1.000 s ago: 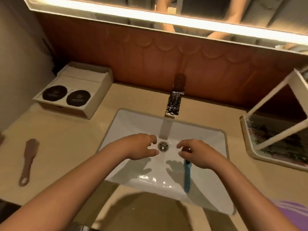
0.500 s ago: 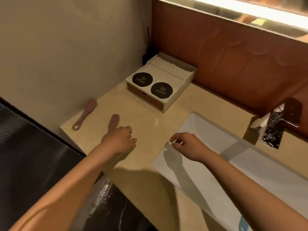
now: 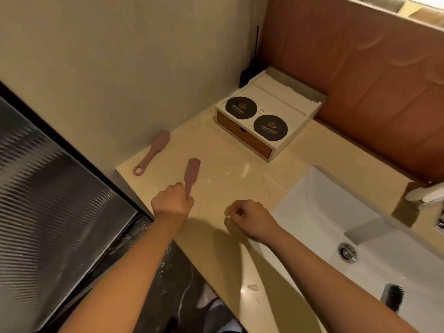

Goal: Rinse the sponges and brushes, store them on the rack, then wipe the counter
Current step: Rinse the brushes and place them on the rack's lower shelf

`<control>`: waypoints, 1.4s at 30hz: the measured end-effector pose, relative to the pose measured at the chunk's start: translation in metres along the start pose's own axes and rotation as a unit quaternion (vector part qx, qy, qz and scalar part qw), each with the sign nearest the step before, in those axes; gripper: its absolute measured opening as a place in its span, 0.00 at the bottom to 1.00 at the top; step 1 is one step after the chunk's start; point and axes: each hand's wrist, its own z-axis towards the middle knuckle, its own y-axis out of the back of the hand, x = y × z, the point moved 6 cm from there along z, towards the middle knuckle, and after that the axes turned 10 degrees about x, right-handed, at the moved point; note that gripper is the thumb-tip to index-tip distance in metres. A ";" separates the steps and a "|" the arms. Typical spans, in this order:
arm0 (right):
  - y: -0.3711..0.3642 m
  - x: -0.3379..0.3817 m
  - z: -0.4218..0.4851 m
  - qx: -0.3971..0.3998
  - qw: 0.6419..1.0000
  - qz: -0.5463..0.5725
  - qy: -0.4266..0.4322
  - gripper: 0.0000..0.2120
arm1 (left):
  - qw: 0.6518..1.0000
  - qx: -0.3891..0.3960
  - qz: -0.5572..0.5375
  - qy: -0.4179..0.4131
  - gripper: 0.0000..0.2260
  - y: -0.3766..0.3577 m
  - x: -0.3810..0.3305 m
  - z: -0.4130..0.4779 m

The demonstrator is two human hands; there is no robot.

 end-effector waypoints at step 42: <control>0.043 0.005 -0.004 -0.171 0.936 0.308 -0.017 0.11 | 0.992 -0.115 -0.050 0.033 0.11 0.055 0.061 0.102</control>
